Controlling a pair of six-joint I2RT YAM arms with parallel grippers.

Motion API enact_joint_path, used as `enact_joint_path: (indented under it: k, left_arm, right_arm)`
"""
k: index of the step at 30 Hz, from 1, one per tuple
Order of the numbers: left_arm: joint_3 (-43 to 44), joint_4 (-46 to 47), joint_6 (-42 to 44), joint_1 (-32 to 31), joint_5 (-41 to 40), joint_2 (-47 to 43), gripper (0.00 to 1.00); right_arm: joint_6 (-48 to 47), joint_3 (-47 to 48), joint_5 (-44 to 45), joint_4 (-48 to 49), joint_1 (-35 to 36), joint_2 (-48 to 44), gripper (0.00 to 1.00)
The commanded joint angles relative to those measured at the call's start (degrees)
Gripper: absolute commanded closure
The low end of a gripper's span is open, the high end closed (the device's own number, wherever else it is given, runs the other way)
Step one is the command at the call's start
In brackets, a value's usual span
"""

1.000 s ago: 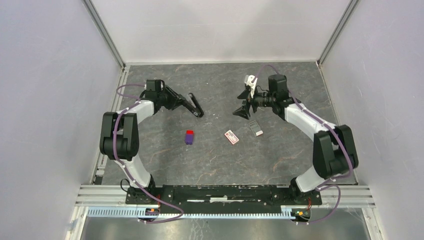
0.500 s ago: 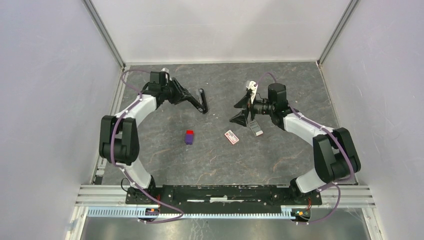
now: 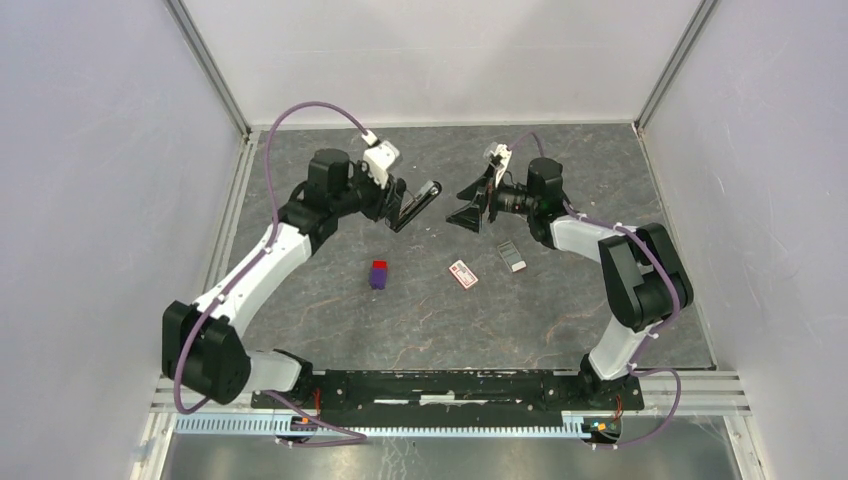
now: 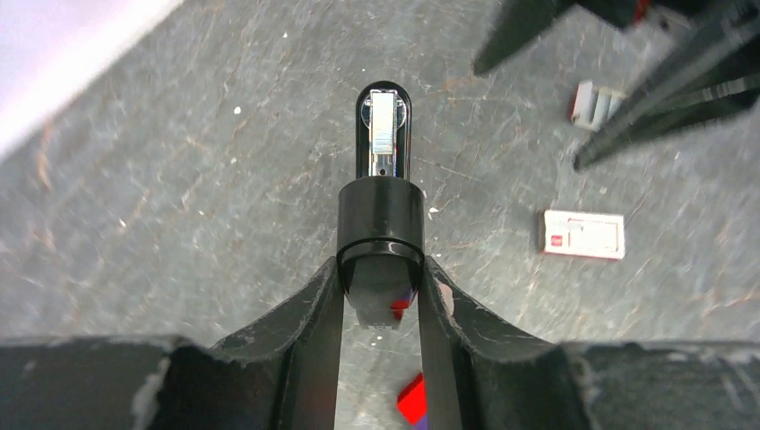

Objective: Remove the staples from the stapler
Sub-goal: Pick up the stapler from the center of the board, then unload the staple at the center of the board.

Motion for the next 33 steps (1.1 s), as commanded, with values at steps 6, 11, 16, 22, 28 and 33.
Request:
enact_joint_path:
  k: [6, 11, 16, 22, 28, 33]
  left_arm:
    - [-4.77, 12.93, 22.52, -1.59, -2.55, -4.62, 0.98]
    - [-8.65, 17.77, 25.16, -2.81, 3.08, -7.05, 0.98]
    - [-12.87, 20.35, 30.17, -4.60, 4.21, -11.26, 0.98]
    - [-16.13, 22.08, 36.49, -7.31, 2.40, -12.88, 0.98]
    - [-16.94, 25.95, 46.48, -11.68, -8.59, -6.68, 0.98]
    - [-17.63, 33.23, 53.75, -14.75, -17.07, -0.71, 0.98]
  right_arm:
    - [0.72, 3.84, 3.00, -2.08, -0.64, -1.98, 0.02]
    - [16.60, -0.69, 3.67, 10.65, -0.57, -0.44, 0.02]
    - [10.86, 0.66, 3.76, 6.39, -0.64, 0.24, 0.02]
    - [1.70, 4.66, 2.59, -3.90, -1.38, 0.09, 0.02]
    - [2.23, 2.88, 2.08, -2.18, -2.41, 0.55, 0.02]
    - [2.44, 2.21, 1.70, -2.10, -4.92, 0.20, 0.02]
